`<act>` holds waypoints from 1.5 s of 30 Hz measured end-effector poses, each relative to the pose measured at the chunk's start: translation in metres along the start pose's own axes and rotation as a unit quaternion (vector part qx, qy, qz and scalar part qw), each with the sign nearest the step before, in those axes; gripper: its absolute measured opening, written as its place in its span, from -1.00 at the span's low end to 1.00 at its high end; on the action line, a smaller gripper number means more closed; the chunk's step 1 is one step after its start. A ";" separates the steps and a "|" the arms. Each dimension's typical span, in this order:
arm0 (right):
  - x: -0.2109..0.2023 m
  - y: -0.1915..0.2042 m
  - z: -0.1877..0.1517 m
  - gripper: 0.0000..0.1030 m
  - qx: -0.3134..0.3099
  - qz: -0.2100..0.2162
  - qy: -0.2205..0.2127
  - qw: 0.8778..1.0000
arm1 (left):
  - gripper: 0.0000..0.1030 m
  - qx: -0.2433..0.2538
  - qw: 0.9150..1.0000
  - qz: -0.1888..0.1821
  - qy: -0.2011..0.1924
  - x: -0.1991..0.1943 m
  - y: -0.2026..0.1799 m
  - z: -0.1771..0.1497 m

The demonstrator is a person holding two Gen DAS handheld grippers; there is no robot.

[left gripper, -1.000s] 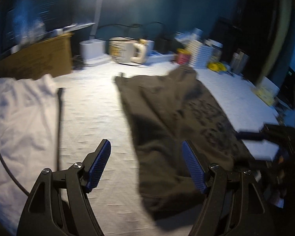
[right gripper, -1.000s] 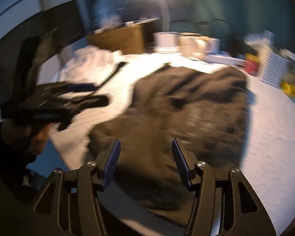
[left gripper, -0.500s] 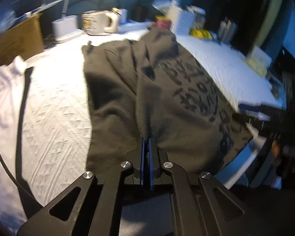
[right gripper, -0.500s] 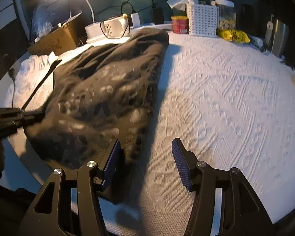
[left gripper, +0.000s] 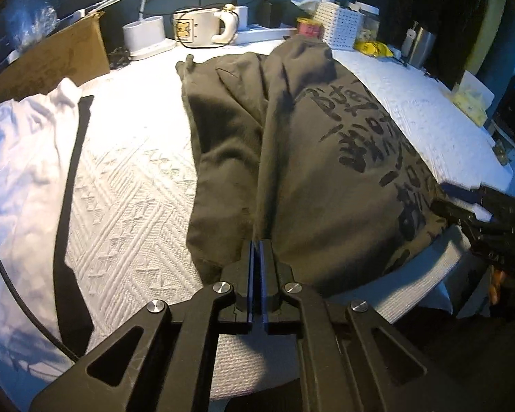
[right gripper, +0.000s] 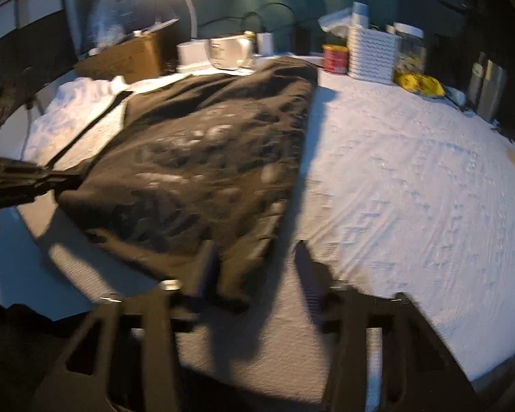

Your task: Fold small clothes

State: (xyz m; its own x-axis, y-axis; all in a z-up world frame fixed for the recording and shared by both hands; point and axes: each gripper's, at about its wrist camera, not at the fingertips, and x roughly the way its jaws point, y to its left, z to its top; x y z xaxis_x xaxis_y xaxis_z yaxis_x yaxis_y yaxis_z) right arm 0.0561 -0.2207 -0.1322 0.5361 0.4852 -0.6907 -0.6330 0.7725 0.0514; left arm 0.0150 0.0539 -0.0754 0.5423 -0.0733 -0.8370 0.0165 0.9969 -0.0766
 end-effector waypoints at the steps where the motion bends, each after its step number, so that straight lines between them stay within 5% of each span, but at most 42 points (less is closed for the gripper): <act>1: 0.000 0.002 0.001 -0.43 -0.003 -0.004 0.001 1.000 | -0.94 -0.005 1.000 0.001 0.001 -0.002 0.000 0.002; 7: -0.003 -0.008 0.005 -0.43 0.019 0.017 0.015 1.000 | -0.90 -0.027 0.999 0.027 -0.019 -0.015 0.002 0.016; 9: -0.006 -0.010 0.009 -0.43 0.024 0.016 0.015 0.999 | -0.64 -0.033 0.998 0.035 -0.037 -0.020 0.004 0.023; 11: -0.004 -0.013 0.013 -0.43 0.029 0.011 0.022 0.999 | -0.15 -0.037 0.997 0.037 -0.054 -0.022 0.006 0.031; 23: 0.014 -0.035 0.044 -0.42 0.037 0.003 0.027 0.999 | -0.13 0.005 0.995 0.035 -0.092 -0.005 -0.006 0.086; 31: 0.033 -0.049 0.065 -0.41 0.042 -0.008 0.032 0.999 | -0.13 0.024 0.996 0.043 -0.079 0.020 -0.001 0.115; 35: 0.041 -0.057 0.074 0.07 0.048 -0.005 0.031 0.998 | -0.13 0.022 0.996 0.035 -0.076 0.033 0.004 0.127; 45: 0.066 -0.082 0.103 0.07 0.063 0.006 0.029 0.998 | -0.13 0.021 0.999 0.030 -0.040 0.079 0.016 0.153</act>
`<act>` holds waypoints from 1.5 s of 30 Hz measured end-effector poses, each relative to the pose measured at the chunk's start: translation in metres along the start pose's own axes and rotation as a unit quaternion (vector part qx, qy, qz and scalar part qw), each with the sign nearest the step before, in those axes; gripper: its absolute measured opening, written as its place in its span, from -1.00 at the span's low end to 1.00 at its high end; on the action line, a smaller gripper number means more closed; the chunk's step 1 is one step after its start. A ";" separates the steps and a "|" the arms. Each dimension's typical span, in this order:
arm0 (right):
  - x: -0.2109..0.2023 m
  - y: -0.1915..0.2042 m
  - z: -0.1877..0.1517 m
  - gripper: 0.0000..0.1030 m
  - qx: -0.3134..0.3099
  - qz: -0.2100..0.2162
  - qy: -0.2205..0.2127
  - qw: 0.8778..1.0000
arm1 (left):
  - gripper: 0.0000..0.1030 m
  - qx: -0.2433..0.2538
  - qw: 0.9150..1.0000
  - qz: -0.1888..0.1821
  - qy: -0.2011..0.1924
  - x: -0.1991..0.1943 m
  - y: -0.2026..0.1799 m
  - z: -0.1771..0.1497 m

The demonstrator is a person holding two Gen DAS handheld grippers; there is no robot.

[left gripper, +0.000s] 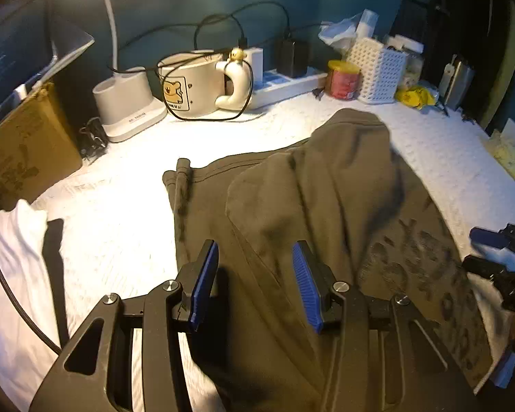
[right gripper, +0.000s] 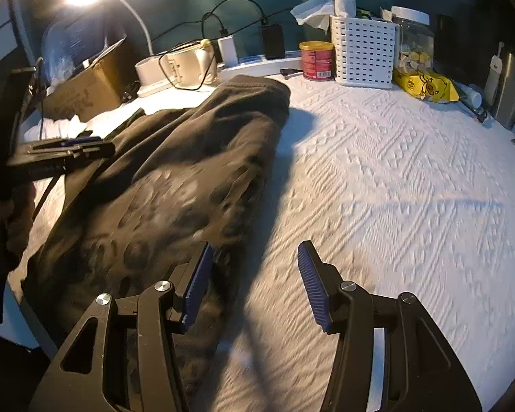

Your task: Fold small clothes

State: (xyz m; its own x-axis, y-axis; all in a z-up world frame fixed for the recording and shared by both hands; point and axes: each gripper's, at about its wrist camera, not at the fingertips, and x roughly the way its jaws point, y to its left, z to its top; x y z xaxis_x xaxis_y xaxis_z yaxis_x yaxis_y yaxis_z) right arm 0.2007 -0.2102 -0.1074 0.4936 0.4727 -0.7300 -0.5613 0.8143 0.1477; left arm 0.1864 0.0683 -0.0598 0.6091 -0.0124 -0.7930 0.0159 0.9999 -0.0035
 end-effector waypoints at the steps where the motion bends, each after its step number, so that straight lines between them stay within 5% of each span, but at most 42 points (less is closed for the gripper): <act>1: 0.002 -0.003 0.003 0.07 0.004 0.002 0.000 1.000 | -0.13 0.002 1.000 0.004 0.007 0.006 0.001 0.002; 9: 0.024 -0.025 0.040 0.06 0.036 0.028 -0.023 0.999 | -0.14 0.020 1.000 -0.014 0.007 0.026 0.001 0.009; 12: 0.033 -0.032 0.053 0.06 0.056 0.039 -0.029 0.997 | -0.77 0.019 0.999 -0.043 0.010 0.032 0.004 0.012; 14: 0.039 -0.036 0.063 0.06 0.063 0.045 -0.032 0.996 | -0.89 0.020 0.999 -0.042 0.000 0.029 0.004 0.016; 30: 0.110 -0.065 0.125 0.06 0.117 0.128 -0.014 0.985 | -0.92 -0.013 0.999 -0.046 -0.024 0.011 0.039 0.026; 31: 0.113 -0.065 0.126 -0.04 0.119 0.141 -0.014 0.983 | -0.92 -0.016 0.999 -0.046 -0.023 0.010 0.042 0.026; 32: 0.116 -0.065 0.128 -0.48 0.120 0.153 -0.011 0.981 | -0.92 -0.019 0.998 -0.045 -0.024 0.008 0.046 0.027; 33: 0.120 -0.063 0.131 -0.58 0.117 0.156 -0.005 0.981 | -0.92 -0.020 0.998 -0.047 -0.025 0.007 0.048 0.027; 41: 0.124 -0.039 0.146 -0.72 0.048 0.113 -0.017 0.992 | -0.92 -0.025 0.999 -0.038 -0.025 0.017 0.061 0.029; 45: 0.129 -0.036 0.143 -0.71 0.034 0.086 -0.012 0.996 | -0.91 -0.026 0.999 -0.030 0.005 0.037 0.064 0.021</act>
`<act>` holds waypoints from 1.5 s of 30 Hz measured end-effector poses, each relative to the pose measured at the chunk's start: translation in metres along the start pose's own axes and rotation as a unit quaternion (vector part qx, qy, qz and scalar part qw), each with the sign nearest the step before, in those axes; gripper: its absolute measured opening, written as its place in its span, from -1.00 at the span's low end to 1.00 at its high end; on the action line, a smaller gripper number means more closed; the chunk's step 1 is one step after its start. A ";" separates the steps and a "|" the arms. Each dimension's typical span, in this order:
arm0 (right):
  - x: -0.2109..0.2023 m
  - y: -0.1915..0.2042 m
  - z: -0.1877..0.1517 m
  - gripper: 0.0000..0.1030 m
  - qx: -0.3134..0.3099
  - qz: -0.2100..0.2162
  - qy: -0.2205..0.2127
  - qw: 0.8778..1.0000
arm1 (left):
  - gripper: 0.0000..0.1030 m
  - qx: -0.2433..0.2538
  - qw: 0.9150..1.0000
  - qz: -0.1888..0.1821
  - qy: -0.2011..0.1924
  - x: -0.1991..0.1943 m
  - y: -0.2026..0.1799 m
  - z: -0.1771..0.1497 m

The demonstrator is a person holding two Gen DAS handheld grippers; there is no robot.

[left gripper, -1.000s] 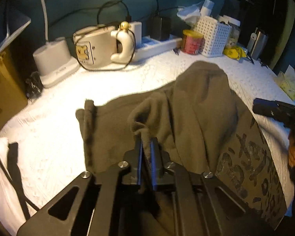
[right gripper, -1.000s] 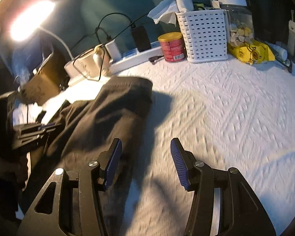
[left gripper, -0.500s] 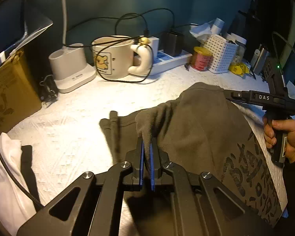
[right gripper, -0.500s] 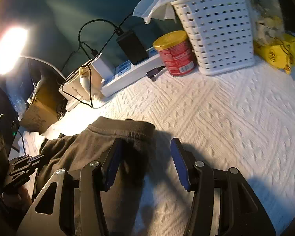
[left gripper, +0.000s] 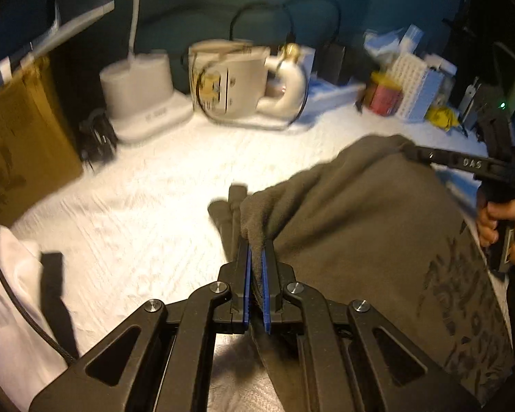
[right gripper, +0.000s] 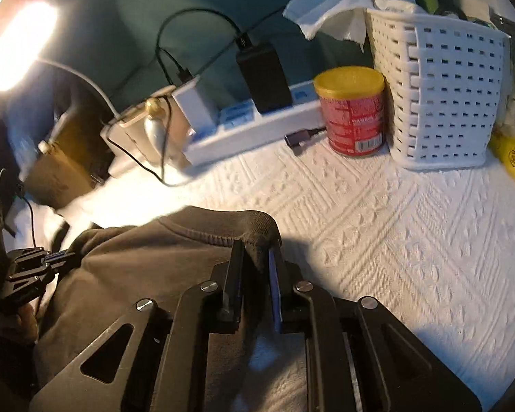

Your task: Fold small clothes

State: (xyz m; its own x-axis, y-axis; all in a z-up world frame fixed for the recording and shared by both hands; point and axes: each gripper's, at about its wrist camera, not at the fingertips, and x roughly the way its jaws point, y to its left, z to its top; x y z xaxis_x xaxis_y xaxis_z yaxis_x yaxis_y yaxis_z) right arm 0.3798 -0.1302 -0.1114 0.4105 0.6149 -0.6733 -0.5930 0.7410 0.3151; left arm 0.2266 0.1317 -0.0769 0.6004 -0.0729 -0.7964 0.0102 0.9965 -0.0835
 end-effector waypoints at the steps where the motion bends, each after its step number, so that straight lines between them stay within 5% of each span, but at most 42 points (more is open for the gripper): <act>1: 0.000 0.001 0.000 -0.71 -0.004 -0.009 0.000 1.000 | -0.90 -0.001 1.000 0.000 0.000 0.001 0.000 -0.002; 13: -0.013 0.006 -0.004 -0.28 -0.010 -0.077 -0.001 0.997 | -0.75 -0.044 0.999 -0.011 -0.001 -0.027 0.010 -0.005; 45: -0.121 0.063 -0.118 -0.28 -0.024 -0.080 -0.004 0.997 | -0.75 -0.030 0.996 -0.082 -0.006 -0.106 -0.052 -0.096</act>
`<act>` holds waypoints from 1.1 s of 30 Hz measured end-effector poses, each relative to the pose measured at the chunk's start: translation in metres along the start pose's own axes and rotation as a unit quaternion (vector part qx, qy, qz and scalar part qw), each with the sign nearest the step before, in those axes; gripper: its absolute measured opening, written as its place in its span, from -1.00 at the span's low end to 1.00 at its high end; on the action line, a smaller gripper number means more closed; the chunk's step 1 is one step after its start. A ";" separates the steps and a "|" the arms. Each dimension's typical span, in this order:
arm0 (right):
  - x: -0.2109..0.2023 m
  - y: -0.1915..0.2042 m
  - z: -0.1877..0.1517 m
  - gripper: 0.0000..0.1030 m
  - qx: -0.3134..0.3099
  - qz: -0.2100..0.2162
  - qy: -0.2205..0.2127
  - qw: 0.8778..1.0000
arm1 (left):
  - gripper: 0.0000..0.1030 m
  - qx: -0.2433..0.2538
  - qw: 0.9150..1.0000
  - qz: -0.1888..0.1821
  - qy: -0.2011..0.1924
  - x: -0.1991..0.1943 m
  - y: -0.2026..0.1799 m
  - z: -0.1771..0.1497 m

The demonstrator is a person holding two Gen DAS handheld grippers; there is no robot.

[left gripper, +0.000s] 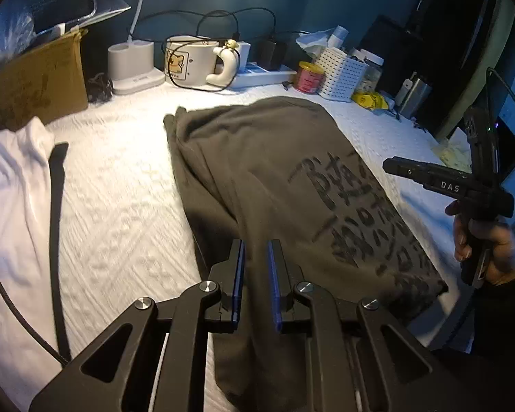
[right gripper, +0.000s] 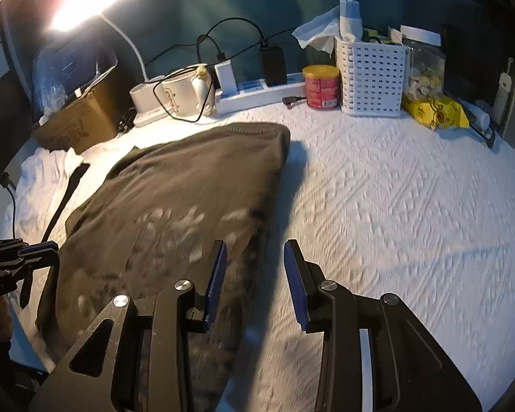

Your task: Fold small clothes

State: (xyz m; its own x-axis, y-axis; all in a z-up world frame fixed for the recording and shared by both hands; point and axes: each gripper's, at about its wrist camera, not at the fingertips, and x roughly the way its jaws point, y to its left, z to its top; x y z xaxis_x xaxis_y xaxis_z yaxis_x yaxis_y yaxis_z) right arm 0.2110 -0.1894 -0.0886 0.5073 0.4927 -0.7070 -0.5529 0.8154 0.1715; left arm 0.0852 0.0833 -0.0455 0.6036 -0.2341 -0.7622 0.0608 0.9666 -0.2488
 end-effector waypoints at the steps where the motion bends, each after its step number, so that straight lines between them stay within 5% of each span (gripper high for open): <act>1: -0.002 0.001 -0.004 -0.28 0.000 0.000 0.001 1.000 | -0.75 -0.001 1.000 -0.005 0.000 -0.002 -0.001 -0.004; 9: -0.020 0.007 -0.033 -0.28 0.004 0.003 0.008 1.000 | -0.74 -0.007 1.000 -0.015 0.010 -0.006 -0.012 -0.025; 11: -0.024 0.008 -0.038 -0.28 0.004 0.005 0.008 1.000 | -0.26 -0.011 1.000 -0.016 0.011 -0.007 -0.012 -0.029; 13: -0.028 0.009 -0.044 -0.28 0.004 0.004 0.009 1.000 | -0.01 -0.011 1.000 -0.015 0.010 -0.009 -0.013 -0.035; 20: -0.036 0.018 -0.067 -0.28 0.000 0.013 0.021 1.000 | -0.01 0.017 0.999 -0.020 0.032 -0.007 -0.026 -0.052; 22: -0.038 0.021 -0.074 -0.28 -0.001 0.015 0.024 1.000 | -0.07 0.024 0.999 -0.021 0.039 -0.003 -0.030 -0.058; 23: -0.038 0.021 -0.076 -0.28 0.000 0.015 0.025 1.000 | -0.65 0.030 0.999 -0.023 0.039 -0.003 -0.031 -0.060; 24: -0.039 0.022 -0.079 -0.28 0.001 0.016 0.026 1.000 | -0.87 0.036 0.998 -0.026 0.040 -0.003 -0.034 -0.062; 33: -0.047 0.026 -0.088 -0.28 -0.018 0.014 0.029 0.999 | -0.92 0.026 0.999 -0.027 0.009 -0.034 -0.030 -0.054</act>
State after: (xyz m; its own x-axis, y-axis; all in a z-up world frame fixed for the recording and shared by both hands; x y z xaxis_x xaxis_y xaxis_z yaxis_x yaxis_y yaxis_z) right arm 0.1144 -0.2181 -0.1107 0.4526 0.4952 -0.7415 -0.5902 0.7898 0.1672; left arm 0.0201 0.0568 -0.0442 0.5841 -0.2866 -0.7594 0.1338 0.9568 -0.2582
